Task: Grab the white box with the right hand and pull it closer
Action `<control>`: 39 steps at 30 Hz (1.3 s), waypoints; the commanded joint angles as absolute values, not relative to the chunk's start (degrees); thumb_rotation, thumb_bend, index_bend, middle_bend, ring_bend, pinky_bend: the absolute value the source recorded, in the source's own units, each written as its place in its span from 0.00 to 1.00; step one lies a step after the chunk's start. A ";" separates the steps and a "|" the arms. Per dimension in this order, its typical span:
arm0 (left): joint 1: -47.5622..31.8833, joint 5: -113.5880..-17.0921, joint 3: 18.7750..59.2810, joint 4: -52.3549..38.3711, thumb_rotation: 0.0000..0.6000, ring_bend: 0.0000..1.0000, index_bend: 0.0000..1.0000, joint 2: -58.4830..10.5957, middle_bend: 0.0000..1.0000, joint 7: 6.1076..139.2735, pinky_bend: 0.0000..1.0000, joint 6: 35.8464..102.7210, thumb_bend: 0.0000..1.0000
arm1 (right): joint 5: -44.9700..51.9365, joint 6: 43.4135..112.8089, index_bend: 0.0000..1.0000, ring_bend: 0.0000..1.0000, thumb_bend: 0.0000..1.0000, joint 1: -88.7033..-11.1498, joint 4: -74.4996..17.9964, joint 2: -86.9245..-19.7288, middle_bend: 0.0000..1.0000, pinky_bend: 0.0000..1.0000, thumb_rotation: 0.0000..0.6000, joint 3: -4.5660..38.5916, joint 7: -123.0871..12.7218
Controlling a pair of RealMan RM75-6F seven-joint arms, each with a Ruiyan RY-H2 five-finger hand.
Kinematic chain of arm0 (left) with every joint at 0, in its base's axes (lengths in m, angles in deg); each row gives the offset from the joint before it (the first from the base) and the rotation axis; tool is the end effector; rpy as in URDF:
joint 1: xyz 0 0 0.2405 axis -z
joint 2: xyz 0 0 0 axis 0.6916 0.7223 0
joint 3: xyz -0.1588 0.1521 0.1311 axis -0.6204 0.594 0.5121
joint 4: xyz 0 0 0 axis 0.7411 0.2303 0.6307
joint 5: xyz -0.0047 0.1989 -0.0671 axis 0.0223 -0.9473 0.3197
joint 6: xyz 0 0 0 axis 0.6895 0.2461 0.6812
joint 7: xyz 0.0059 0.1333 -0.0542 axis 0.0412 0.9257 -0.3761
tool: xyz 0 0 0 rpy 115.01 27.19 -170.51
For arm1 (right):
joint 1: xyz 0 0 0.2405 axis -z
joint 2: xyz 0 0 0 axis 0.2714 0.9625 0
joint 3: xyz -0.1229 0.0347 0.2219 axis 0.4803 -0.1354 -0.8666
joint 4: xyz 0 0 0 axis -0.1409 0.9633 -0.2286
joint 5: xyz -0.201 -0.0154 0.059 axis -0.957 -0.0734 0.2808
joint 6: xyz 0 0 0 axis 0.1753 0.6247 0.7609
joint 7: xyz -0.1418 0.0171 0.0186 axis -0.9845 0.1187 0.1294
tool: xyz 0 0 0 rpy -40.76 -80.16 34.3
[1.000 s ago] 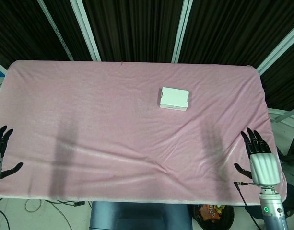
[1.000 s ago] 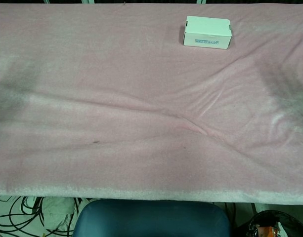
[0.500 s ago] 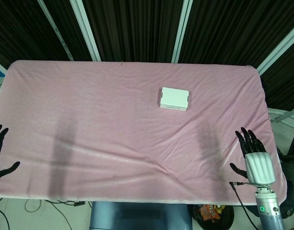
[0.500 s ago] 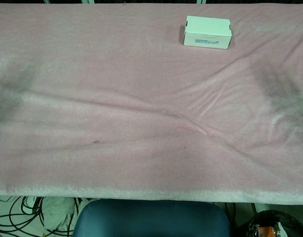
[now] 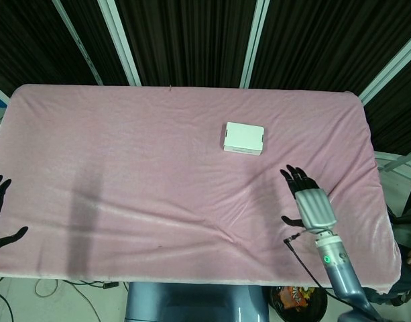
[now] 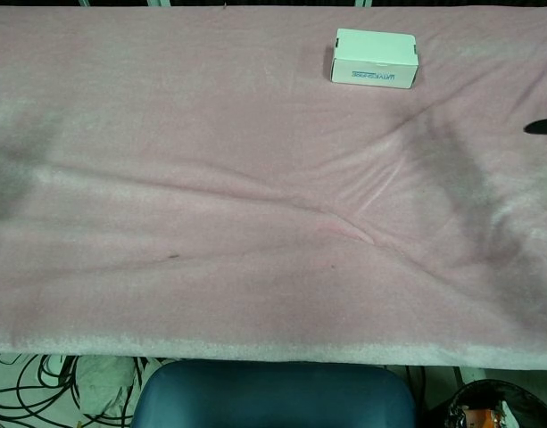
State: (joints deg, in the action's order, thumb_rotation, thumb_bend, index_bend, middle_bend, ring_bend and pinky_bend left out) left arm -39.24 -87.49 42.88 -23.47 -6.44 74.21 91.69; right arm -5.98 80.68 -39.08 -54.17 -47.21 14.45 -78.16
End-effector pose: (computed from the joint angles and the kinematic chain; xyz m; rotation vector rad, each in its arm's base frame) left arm -0.3235 0.1850 0.1664 -1.3250 -0.8377 -0.8651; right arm -0.1978 -0.2842 0.0660 1.6062 -0.9481 0.9732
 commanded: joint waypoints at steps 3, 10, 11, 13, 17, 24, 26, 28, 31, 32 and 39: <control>-38.95 -85.98 42.49 -24.11 1.00 0.00 0.00 -6.27 0.00 74.14 0.00 90.43 0.00 | 7.91 69.79 0.00 0.00 0.00 -51.71 -41.95 -56.95 0.00 0.22 1.00 7.81 -86.98; -38.65 -84.37 42.05 -24.67 1.00 0.00 0.00 -6.29 0.00 74.19 0.00 89.24 0.00 | 12.76 65.41 0.00 0.00 0.00 -59.50 -27.90 -64.79 0.00 0.22 1.00 5.94 -89.37; -38.61 -84.19 41.99 -24.71 1.00 0.00 0.00 -6.28 0.00 74.25 0.00 89.12 0.00 | 13.18 64.81 0.00 0.00 0.00 -60.40 -26.20 -65.59 0.00 0.22 1.00 5.65 -89.28; -38.54 -83.80 41.90 -24.84 1.00 0.00 0.00 -6.30 0.00 74.38 0.00 88.84 0.00 | 14.27 63.08 0.00 0.00 0.00 -62.68 -21.89 -67.45 0.00 0.22 1.00 4.86 -88.93; -38.41 -83.20 41.77 -25.09 1.00 0.00 0.00 -6.37 0.00 74.50 0.00 88.39 0.00 | 16.03 59.66 0.00 0.00 0.00 -66.39 -14.37 -70.13 0.00 0.22 1.00 4.00 -88.49; -38.29 -82.22 41.63 -25.53 1.00 0.00 0.00 -6.51 0.00 75.27 0.00 87.82 0.00 | 18.33 53.66 0.00 0.00 0.00 -72.61 -0.13 -74.97 0.00 0.22 1.00 3.17 -87.78; -38.26 -81.85 41.54 -25.71 1.00 0.00 0.00 -6.51 0.00 75.35 0.00 87.65 0.00 | 18.38 52.39 0.00 0.00 0.00 -73.99 3.31 -76.12 0.00 0.22 1.00 3.15 -87.44; -38.25 -81.67 41.54 -25.82 1.00 0.00 0.00 -6.52 0.00 75.52 0.00 87.54 0.00 | 18.41 51.04 0.00 0.00 0.00 -75.22 6.61 -77.28 0.00 0.22 1.00 3.16 -86.95; -38.22 -81.32 41.70 -26.14 1.00 0.00 0.00 -6.47 0.00 75.90 0.00 87.08 0.00 | 18.59 48.05 0.00 0.00 0.00 -77.13 12.34 -79.17 0.00 0.22 1.00 3.33 -86.18; -38.21 -81.23 41.66 -26.18 1.00 0.00 0.00 -6.46 0.00 76.04 0.00 87.09 0.00 | 18.48 47.19 0.00 0.00 0.00 -77.61 13.89 -79.65 0.00 0.22 1.00 3.49 -85.99; -38.14 -80.38 41.55 -26.44 1.00 0.00 0.00 -6.51 0.00 76.62 0.00 86.67 0.00 | 15.79 42.55 0.00 0.00 0.00 -80.03 22.70 -82.26 0.00 0.21 1.00 5.08 -83.10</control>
State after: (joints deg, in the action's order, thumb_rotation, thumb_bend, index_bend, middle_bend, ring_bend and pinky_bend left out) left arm -38.17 -80.44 41.53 -26.43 -6.52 76.55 86.74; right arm 16.80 44.27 -78.98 20.67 -81.23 4.44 -84.31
